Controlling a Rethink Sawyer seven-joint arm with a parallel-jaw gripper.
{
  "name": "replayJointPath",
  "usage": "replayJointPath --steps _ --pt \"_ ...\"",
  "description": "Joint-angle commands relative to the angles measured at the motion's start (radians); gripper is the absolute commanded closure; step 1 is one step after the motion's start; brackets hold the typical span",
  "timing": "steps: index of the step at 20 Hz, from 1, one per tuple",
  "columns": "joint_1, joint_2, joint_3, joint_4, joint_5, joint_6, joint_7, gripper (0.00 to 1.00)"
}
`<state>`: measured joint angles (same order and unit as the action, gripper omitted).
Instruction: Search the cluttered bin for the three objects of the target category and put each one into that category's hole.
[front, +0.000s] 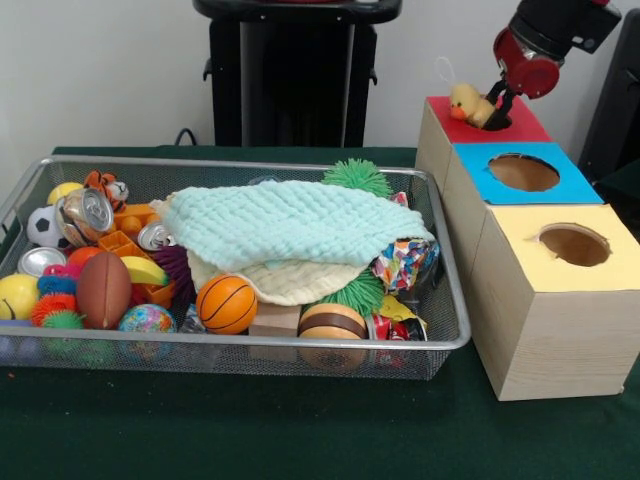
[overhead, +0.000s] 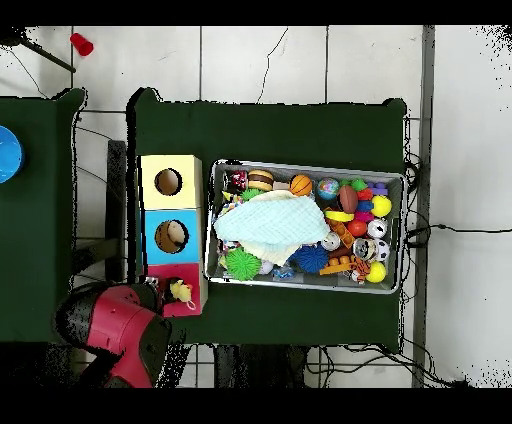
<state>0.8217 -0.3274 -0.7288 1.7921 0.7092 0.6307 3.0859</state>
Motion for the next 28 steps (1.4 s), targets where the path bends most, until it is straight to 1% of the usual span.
replayJointPath --steps 1,3,5,7,9,14,16,19,21,22,23,25,28 --pt "-0.029 0.065 0.114 -0.116 0.062 0.092 0.340 0.00" --pt "-0.032 0.058 0.120 -0.109 0.066 0.088 0.329 0.00" --pt "-0.030 0.051 0.119 -0.101 0.069 0.100 0.338 0.00" --pt "-0.034 0.040 0.127 -0.092 0.078 0.089 0.332 0.00" --pt "-0.039 0.019 0.133 -0.082 0.081 0.092 0.321 0.00" --pt "-0.052 -0.072 0.140 -0.040 0.078 0.114 0.264 0.00" --pt "-0.062 -0.118 0.150 -0.014 0.082 0.106 0.229 0.00" --pt "-0.095 -0.192 0.207 0.043 0.121 0.050 0.166 0.00" --pt "-0.112 -0.226 0.234 0.062 0.131 0.042 0.143 0.00" --pt "-0.116 -0.235 0.233 0.063 0.121 0.050 0.142 0.00" --pt "-0.112 -0.238 0.229 0.048 0.108 0.070 0.155 0.00" --pt "-0.117 -0.257 0.220 0.054 0.081 0.093 0.153 0.00" --pt "-0.101 -0.243 0.146 0.029 -0.008 0.171 0.174 0.00"
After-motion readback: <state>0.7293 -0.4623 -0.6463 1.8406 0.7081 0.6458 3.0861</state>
